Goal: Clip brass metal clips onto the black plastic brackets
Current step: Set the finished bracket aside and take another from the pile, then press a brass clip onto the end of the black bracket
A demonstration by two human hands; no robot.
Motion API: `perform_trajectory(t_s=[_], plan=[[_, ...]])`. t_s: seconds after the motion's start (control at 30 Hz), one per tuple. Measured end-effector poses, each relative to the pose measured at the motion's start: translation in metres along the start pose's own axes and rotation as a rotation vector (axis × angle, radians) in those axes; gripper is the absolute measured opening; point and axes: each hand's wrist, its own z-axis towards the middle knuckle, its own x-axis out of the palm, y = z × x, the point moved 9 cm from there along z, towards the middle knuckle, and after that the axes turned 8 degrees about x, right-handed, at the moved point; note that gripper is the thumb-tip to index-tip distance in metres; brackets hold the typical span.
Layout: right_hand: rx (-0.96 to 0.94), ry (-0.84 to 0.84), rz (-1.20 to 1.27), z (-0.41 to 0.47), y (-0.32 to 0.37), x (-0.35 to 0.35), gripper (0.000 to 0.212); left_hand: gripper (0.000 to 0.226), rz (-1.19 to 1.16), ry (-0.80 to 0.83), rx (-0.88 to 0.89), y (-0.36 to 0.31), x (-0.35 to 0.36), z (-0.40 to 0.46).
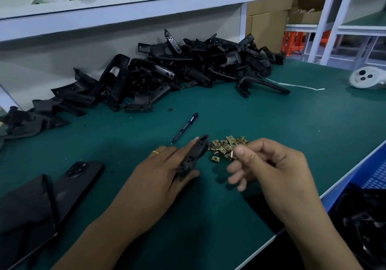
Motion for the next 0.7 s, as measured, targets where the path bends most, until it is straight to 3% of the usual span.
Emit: perform_trajectory(t_s=[0.13, 0.7], plan=[[0.106, 0.13, 0.197, -0.005, -0.009, 0.028, 0.021, 0.077, 0.016, -0.035, -0.013, -0.001, -0.007, -0.001], [0.027, 0.1, -0.024, -0.003, -0.017, 0.034, 0.023, 0.074, 0.042, -0.01, -0.013, 0.003, -0.005, -0.002]])
